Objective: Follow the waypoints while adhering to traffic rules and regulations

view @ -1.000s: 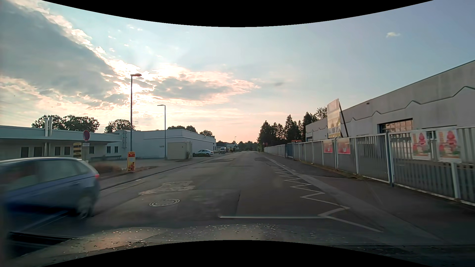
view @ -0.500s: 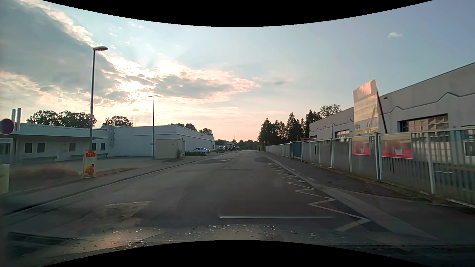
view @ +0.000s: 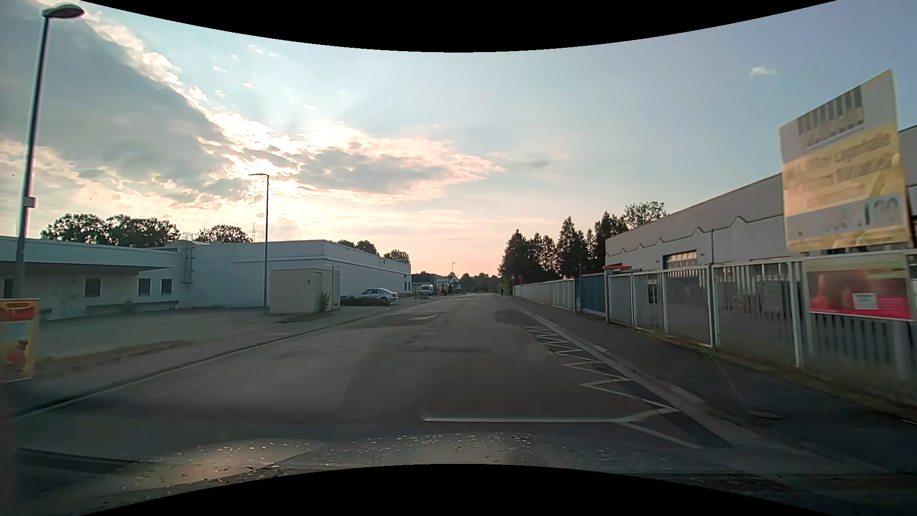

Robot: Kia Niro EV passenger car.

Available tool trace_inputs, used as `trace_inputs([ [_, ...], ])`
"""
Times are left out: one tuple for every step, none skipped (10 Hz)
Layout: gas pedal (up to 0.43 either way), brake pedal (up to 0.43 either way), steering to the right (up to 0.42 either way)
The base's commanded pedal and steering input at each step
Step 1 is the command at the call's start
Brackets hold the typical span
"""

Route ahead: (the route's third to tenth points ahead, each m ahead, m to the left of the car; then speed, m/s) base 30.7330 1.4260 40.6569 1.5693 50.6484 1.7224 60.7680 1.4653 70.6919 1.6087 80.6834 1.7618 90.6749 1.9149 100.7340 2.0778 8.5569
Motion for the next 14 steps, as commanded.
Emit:
trace_inputs([
  [0.020, 0.000, -0.005],
  [0.020, 0.000, -0.005],
  [0.020, 0.000, -0.004],
  [0.020, 0.000, -0.005],
  [0.020, 0.000, -0.005],
  [0.020, 0.000, -0.005],
  [0.020, 0.000, -0.005],
  [0.020, 0.000, -0.005],
  [0.020, 0.000, -0.004],
  [0.020, 0.000, -0.004],
  [0.020, 0.000, -0.004],
  [0.028, 0.000, -0.004],
  [0.028, 0.000, -0.004],
  [0.028, 0.000, -0.004],
])
